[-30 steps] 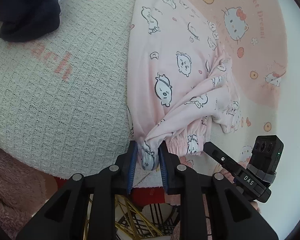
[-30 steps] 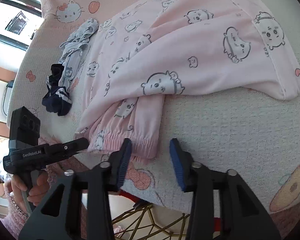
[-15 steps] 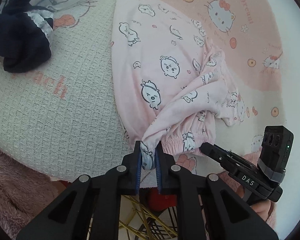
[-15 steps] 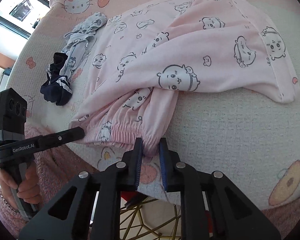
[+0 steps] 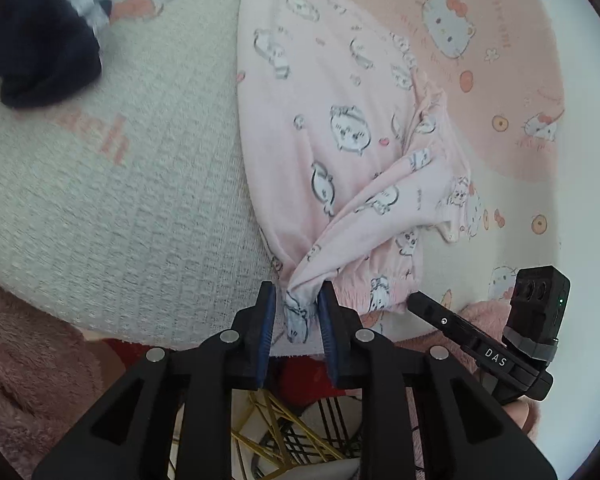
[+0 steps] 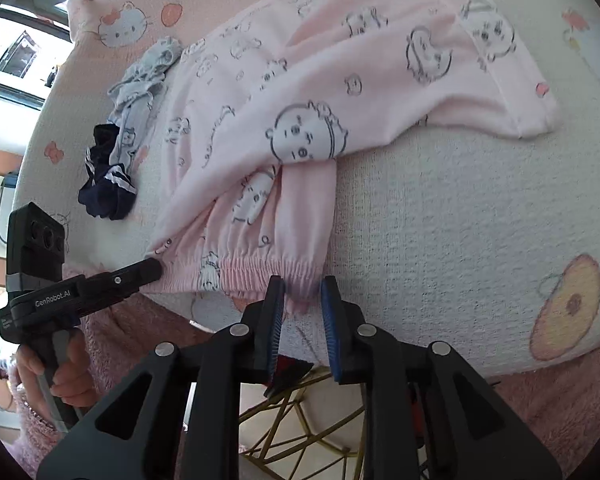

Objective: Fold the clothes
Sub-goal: 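Open the left gripper to release the pink cuff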

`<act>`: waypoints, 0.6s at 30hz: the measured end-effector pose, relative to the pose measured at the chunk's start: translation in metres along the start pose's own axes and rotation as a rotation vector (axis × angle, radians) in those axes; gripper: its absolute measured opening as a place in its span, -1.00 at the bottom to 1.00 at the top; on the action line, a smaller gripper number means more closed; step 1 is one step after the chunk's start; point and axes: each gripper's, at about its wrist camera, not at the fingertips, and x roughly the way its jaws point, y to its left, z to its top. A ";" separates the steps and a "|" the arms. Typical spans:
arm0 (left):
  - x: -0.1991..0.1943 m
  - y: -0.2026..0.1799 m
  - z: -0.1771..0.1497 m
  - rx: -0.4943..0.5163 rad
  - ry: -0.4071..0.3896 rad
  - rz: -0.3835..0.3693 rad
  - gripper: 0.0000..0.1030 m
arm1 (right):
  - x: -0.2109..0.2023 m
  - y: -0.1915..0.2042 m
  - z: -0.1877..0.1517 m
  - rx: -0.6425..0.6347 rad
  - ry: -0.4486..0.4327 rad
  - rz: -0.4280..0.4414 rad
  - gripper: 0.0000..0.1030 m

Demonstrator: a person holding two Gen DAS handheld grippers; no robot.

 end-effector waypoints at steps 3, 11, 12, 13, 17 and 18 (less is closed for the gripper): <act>-0.022 -0.019 -0.002 0.119 -0.099 0.045 -0.55 | -0.020 0.009 0.004 -0.056 -0.111 -0.036 -0.60; 0.029 -0.041 -0.006 0.245 0.063 0.121 -0.58 | 0.020 0.027 0.010 -0.177 -0.012 -0.071 -0.69; 0.026 -0.037 -0.004 0.225 0.060 0.125 -0.67 | 0.021 0.025 0.009 -0.183 -0.006 -0.089 -0.70; 0.023 -0.033 -0.002 0.206 0.056 0.130 -0.68 | 0.018 0.021 0.010 -0.170 0.001 -0.106 -0.70; 0.002 -0.035 0.003 0.214 -0.001 0.073 -0.66 | -0.013 -0.013 0.022 -0.031 -0.049 -0.130 -0.55; 0.000 -0.046 0.002 0.267 -0.017 0.049 -0.63 | -0.028 -0.027 0.033 0.049 -0.085 -0.081 -0.55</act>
